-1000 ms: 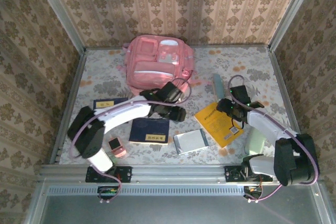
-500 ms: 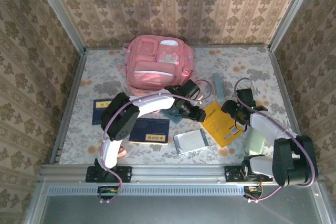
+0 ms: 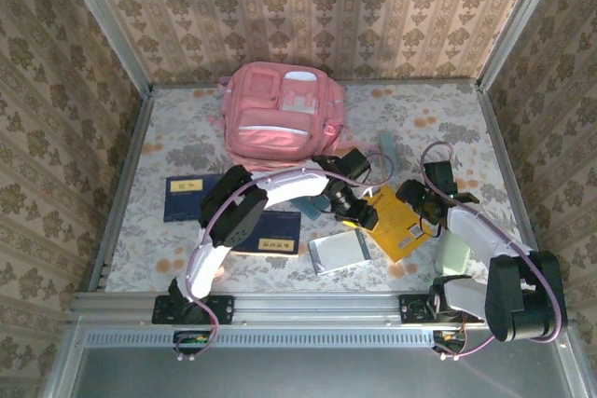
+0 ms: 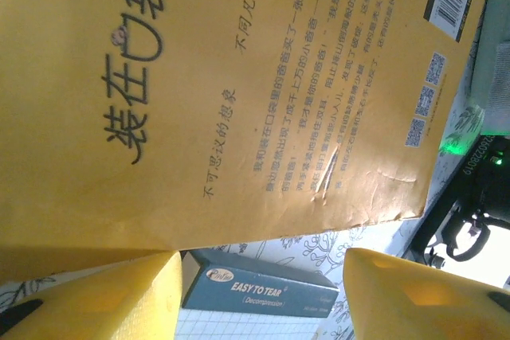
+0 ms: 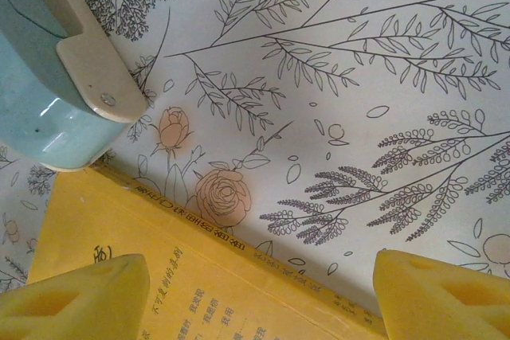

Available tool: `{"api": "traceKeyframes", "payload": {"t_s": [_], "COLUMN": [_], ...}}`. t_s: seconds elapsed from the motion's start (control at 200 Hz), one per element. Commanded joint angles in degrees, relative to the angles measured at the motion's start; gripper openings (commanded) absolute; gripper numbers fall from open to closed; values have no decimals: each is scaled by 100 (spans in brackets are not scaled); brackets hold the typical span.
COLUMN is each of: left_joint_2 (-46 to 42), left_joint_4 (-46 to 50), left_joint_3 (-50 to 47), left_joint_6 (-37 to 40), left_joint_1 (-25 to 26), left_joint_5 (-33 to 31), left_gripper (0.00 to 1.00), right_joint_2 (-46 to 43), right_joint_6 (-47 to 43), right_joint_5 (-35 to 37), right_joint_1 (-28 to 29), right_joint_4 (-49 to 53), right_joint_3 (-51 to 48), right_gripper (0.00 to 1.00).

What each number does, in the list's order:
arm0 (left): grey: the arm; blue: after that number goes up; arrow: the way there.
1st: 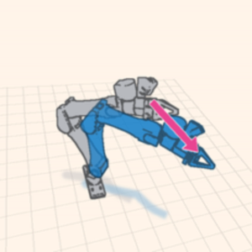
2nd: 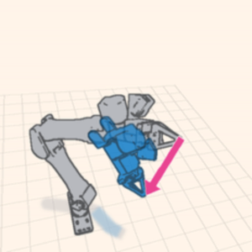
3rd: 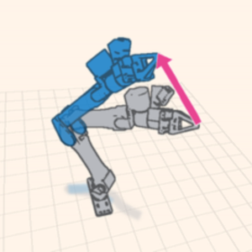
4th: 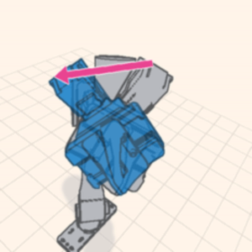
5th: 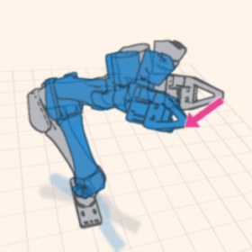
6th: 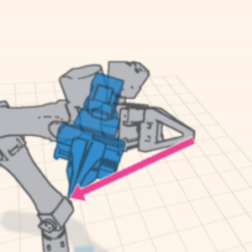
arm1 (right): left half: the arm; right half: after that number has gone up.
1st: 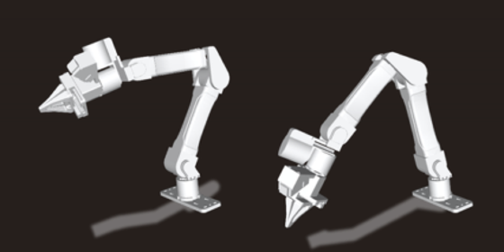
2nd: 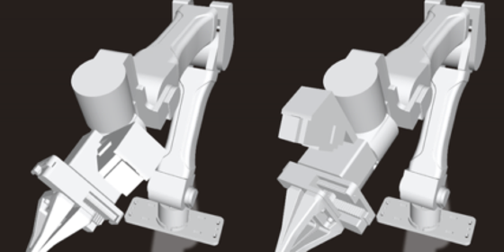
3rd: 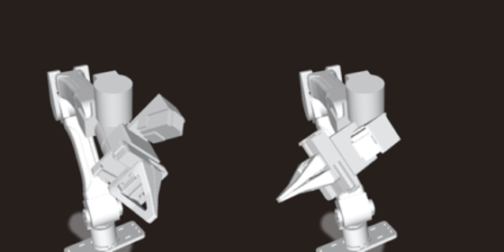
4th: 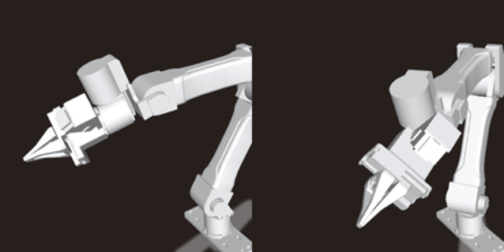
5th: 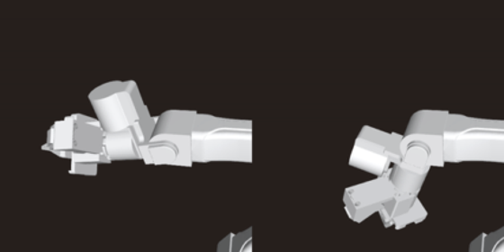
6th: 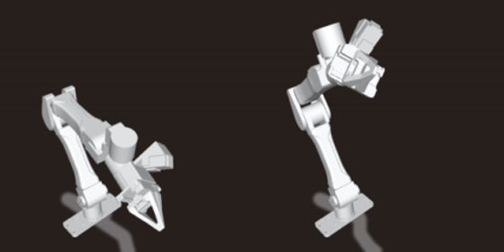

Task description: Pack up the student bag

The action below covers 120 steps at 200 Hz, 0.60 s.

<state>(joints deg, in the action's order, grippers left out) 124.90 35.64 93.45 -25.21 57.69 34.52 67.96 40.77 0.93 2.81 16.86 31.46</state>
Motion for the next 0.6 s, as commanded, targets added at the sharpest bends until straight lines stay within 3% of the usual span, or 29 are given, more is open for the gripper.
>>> {"api": "traceKeyframes", "payload": {"t_s": [0.0,0.17,0.37,0.595], "left_joint_2": [189,359,380,839], "left_joint_4": [360,442,-146,-67], "left_joint_3": [301,501,310,1137], "left_joint_6": [139,139,-246,-357], "left_joint_1": [94,-6,-291,-354], "left_joint_5": [186,-37,-347,-400], "left_gripper": [57,58,58,59], "right_joint_2": [-134,-110,323,720], "right_joint_6": [89,89,57,-26], "right_joint_5": [71,-38,-78,100], "right_joint_1": [-30,-35,-44,-52], "right_joint_4": [73,-66,-205,-289], "right_joint_3": [-60,-145,-99,-46], "right_gripper": [76,76,76,76]}}
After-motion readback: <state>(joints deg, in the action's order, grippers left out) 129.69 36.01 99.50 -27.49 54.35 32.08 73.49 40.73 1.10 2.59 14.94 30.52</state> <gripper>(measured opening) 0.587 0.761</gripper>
